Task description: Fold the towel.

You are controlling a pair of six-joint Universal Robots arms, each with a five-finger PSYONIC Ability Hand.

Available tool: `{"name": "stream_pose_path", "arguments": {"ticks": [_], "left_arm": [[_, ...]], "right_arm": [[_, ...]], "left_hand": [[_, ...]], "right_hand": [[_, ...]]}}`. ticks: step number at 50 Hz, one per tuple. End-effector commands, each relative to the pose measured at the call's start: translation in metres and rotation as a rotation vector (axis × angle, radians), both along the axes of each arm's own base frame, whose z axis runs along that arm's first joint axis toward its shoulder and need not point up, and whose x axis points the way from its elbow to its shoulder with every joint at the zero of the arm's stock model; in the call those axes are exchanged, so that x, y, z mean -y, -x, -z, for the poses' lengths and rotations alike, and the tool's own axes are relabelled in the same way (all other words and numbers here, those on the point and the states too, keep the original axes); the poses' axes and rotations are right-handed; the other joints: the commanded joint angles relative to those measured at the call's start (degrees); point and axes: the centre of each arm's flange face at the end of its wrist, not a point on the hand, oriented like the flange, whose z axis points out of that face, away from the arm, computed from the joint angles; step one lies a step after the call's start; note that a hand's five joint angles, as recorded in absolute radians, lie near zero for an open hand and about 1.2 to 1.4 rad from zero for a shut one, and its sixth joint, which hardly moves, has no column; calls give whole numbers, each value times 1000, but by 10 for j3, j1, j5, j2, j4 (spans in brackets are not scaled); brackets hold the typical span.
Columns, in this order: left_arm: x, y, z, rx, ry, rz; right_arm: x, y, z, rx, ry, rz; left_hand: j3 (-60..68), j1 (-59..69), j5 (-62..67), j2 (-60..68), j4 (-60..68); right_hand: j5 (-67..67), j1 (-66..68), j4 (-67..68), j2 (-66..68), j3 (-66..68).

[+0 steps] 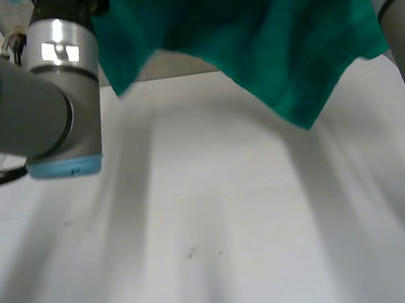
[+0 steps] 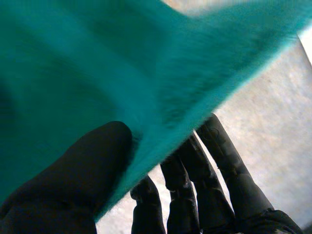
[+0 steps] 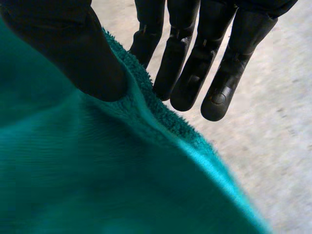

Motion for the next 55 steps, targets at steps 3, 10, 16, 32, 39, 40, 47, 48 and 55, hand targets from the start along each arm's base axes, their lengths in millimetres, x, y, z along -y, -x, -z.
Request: {"name": "stream_pose_path", "arguments": {"ticks": [3, 10, 16, 32, 39, 40, 47, 48, 55], "left_arm": [[-21, -34, 88, 172, -302, -38], [-52, -57, 162, 296, -513, -46], [-60, -60, 210, 371, -646, -43], [-40, -79, 198, 329, -632, -119], [-36, -83, 196, 320, -631, -132], [-35, -83, 196, 319, -630, -135], [-34, -83, 195, 309, -631, -132], [-34, -83, 195, 305, -632, -131], [-33, -85, 196, 289, -642, -132]], "right_arm": [[-49, 5, 111, -245, -527, -85], [-69, 14, 161, -326, -741, -103], [-64, 9, 213, -310, -778, -168], [-15, 80, 223, 30, -898, 17], [-18, 99, 229, 74, -935, -3], [-19, 100, 231, 76, -940, -5], [-21, 100, 239, 76, -950, -20], [-21, 100, 242, 73, -958, -21], [-28, 99, 257, 48, -970, -30]], "left_hand": [[116, 142, 137, 113, 116], [116, 142, 137, 113, 116], [116, 142, 137, 113, 116], [116, 142, 137, 113, 116], [116, 142, 137, 113, 116], [116, 142, 137, 113, 116], [116, 142, 137, 113, 116], [116, 142, 137, 113, 116], [116, 142, 137, 113, 116]], "right_hand": [[143, 249, 118, 123, 122], [143, 249, 118, 123, 122], [143, 249, 118, 123, 122], [-376, -271, -401, -396, -397], [-377, -272, -403, -397, -399], [-377, -272, -403, -397, -399], [-371, -266, -396, -391, -392], [-369, -264, -395, -389, -390], [-317, -212, -343, -337, -338]]}}
